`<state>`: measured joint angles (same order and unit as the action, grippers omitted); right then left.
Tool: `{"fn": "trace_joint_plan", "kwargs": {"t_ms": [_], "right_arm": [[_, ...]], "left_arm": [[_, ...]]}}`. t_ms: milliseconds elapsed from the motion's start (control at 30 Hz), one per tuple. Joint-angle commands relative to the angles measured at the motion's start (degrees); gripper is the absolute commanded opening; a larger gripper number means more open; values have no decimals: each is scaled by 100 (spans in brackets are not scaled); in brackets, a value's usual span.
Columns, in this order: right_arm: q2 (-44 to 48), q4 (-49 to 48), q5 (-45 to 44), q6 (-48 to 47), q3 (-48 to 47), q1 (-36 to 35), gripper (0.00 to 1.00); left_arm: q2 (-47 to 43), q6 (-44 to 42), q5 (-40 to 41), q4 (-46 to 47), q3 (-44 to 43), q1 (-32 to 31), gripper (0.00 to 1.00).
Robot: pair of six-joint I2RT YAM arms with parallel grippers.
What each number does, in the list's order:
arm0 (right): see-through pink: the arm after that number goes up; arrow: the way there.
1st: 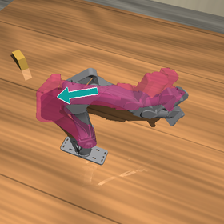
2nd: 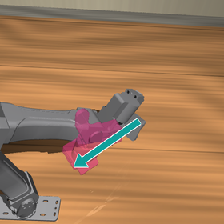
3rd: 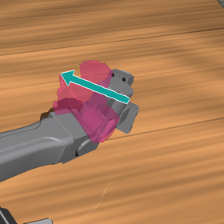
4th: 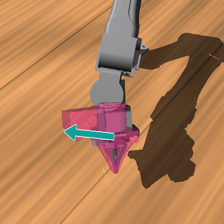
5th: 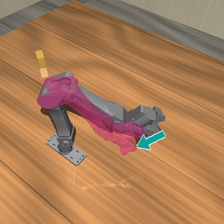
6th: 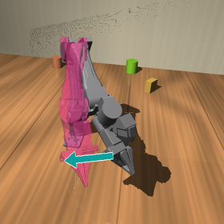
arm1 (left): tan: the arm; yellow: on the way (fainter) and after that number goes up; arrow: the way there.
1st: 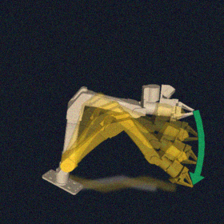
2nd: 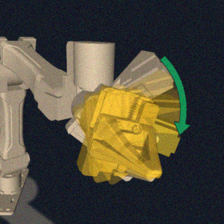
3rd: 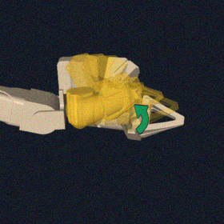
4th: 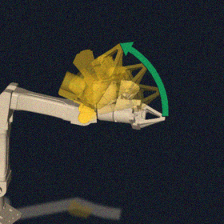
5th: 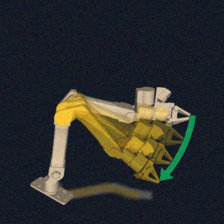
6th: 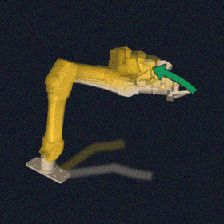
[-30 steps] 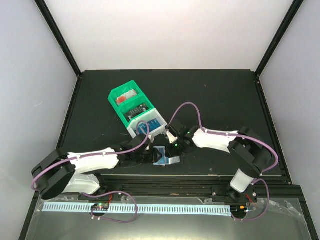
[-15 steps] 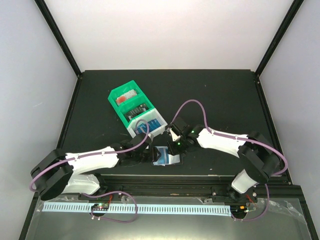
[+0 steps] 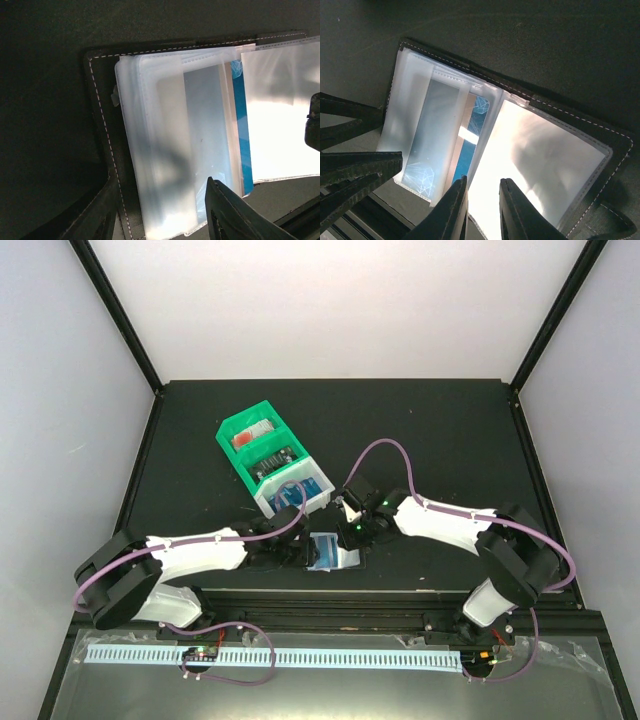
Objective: Put the credit cards into the card holder
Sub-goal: Insert the credit card into the card holder.
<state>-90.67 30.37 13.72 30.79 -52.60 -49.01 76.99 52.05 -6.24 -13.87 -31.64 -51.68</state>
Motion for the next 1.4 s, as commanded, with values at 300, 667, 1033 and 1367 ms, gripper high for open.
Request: {"fn": "trace_joint_plan", "kwargs": {"t_ms": [300, 667, 1033, 1367], "right_arm": [[108, 91, -172, 14, -166, 32, 21], [212, 126, -283, 43, -179, 26, 20], [604, 197, -820, 337, -174, 43, 19], [1156, 310, -1412, 822, 100, 400, 18]], "left_arm": [[-13, -141, -113, -38, -169, 43, 25], [-172, -99, -173, -32, -198, 44, 5], [-505, -187, -301, -16, -316, 44, 2], [-483, -360, -941, 452, -472, 43, 1]]}}
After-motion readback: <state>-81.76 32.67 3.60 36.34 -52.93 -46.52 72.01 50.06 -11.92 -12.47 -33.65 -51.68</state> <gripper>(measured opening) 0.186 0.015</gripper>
